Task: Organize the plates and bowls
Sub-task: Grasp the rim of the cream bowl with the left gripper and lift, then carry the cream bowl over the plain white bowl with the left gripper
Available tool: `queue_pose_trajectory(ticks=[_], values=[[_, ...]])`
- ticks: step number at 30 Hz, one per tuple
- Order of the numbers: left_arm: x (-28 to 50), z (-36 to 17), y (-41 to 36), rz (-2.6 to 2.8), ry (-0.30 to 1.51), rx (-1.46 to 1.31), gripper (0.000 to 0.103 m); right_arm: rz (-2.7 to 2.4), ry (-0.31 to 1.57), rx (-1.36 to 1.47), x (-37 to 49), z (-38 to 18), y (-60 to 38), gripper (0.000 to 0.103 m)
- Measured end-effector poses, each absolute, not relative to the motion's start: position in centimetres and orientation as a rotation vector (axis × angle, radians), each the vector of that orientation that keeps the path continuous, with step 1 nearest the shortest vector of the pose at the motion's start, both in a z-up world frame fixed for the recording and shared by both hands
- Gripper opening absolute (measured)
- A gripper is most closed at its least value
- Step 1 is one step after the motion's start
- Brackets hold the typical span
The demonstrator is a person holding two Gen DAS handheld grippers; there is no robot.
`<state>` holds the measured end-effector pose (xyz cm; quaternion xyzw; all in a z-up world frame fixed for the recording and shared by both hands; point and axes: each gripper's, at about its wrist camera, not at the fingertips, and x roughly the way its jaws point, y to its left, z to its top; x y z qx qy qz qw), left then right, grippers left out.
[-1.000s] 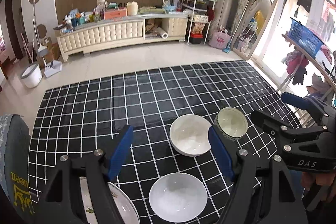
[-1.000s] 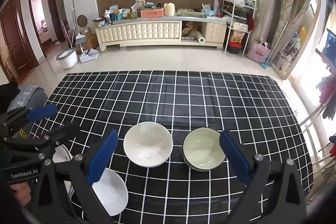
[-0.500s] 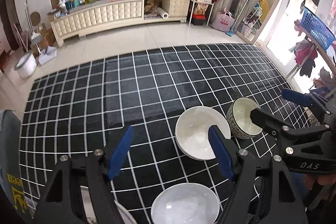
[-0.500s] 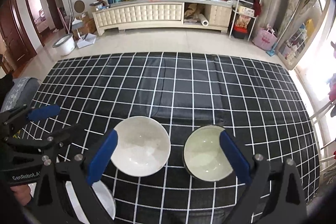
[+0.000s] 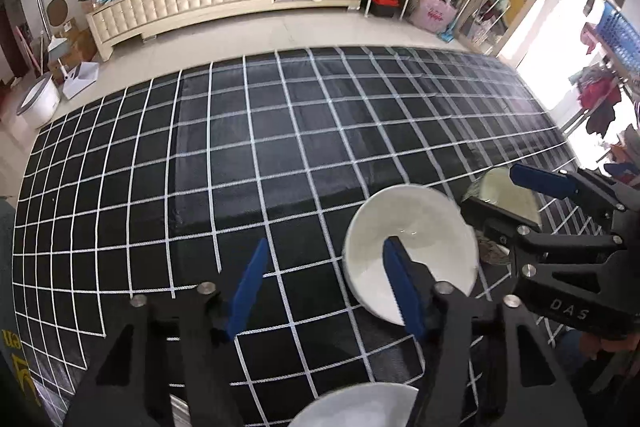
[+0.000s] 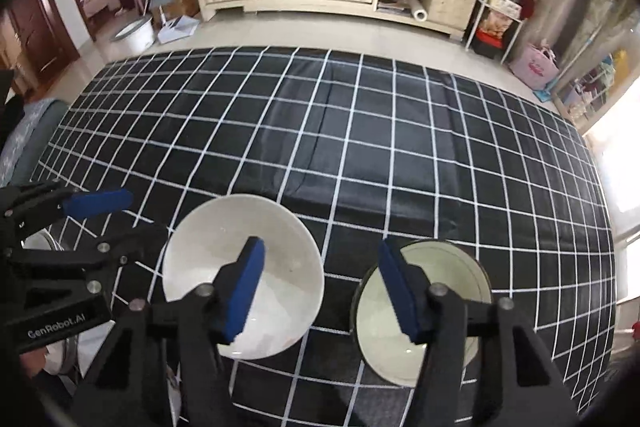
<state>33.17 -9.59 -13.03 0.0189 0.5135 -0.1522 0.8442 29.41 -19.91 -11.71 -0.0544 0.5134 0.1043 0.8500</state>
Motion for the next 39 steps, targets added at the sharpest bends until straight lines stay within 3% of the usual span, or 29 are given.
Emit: queue_pose_trajectory(ticks=[4, 11, 18, 30, 39], values=[[33.6, -14.7, -9.9, -0.346, 1.136, 0.041, 0.039, 0.266, 1.106, -0.098, 29.6, -12.5, -19.8, 0.040], [33.9, -16.5, -10.1, -0.368, 1.191, 0.035, 0.020, 0.240, 1.169, -0.129, 30.2, -14.5, -19.5, 0.026], [34.3, -16.7, -11.2, -0.395, 1.208, 0.047, 0.016, 0.224, 1.190, -0.126, 29.9, -15.6, -19.4, 0.012], [34.0, -17.0, -12.4, -0.402, 1.210, 0.094, 0.010, 0.193, 1.124, -0.031, 29.2, -13.3, -19.9, 0.011], [31.3, -11.9, -11.4, -0.386, 1.116, 0.080, 0.010, 0.212, 1.045, -0.024, 26.6, -8.2, -18.1, 0.011]])
